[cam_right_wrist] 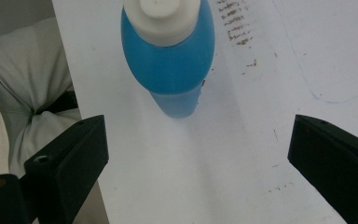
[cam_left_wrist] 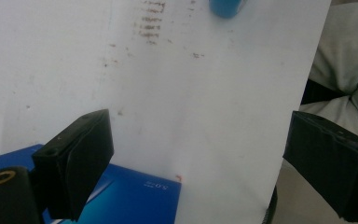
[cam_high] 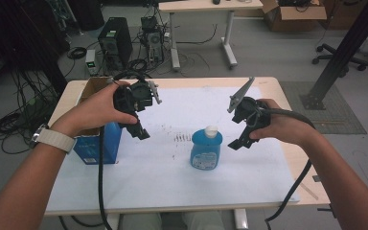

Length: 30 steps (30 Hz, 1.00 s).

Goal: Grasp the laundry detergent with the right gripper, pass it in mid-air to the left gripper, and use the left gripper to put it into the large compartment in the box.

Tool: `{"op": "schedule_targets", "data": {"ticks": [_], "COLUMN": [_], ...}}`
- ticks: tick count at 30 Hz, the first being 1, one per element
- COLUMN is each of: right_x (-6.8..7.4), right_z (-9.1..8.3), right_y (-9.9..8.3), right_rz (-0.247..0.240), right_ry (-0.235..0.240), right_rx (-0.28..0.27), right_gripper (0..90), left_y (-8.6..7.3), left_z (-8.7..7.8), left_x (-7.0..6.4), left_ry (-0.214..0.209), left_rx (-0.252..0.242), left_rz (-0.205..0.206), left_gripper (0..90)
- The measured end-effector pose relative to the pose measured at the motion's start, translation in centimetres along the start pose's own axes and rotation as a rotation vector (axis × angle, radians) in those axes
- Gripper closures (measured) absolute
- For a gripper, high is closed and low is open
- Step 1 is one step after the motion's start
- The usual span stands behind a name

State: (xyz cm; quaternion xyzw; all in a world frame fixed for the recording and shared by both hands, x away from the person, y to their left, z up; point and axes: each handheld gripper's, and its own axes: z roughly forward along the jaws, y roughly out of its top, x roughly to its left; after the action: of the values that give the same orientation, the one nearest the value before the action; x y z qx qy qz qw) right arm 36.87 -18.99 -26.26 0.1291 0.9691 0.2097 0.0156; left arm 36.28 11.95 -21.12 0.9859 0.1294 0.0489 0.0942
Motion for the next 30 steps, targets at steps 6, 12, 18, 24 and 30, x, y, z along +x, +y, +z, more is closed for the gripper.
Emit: {"op": "schedule_targets", "data": {"ticks": [6, 12, 18, 24, 30], "right_x": [0.15, 0.30, 0.36, 0.28, 0.19], "right_z": [-0.32, -0.32, -0.05, 0.20, 0.45], "right_y": [-0.16, -0.44, -0.55, -0.72, -0.85], "right_rz": [0.001, -0.005, -0.007, -0.012, -0.025], "right_ry": [-0.001, 0.005, 0.009, 0.013, 0.023], "right_rx": [-0.012, -0.029, -0.034, -0.044, -0.053], "right_gripper": [4.2, 4.4, 4.4, 4.3, 4.4], "left_y": [0.03, -0.12, -0.02, 0.14, 0.08], "left_z": [-0.10, -0.29, -0.29, -0.19, -0.18], "left_x": [-0.22, -0.39, -0.66, -0.76, -0.65], "left_ry": [0.003, 0.011, 0.014, 0.014, 0.014], "left_rx": [-0.004, -0.008, -0.004, -0.006, -0.007], "left_rz": [-0.003, -0.011, -0.007, -0.006, -0.008], "left_gripper": [8.3, 8.2, 8.2, 8.2, 8.0]}}
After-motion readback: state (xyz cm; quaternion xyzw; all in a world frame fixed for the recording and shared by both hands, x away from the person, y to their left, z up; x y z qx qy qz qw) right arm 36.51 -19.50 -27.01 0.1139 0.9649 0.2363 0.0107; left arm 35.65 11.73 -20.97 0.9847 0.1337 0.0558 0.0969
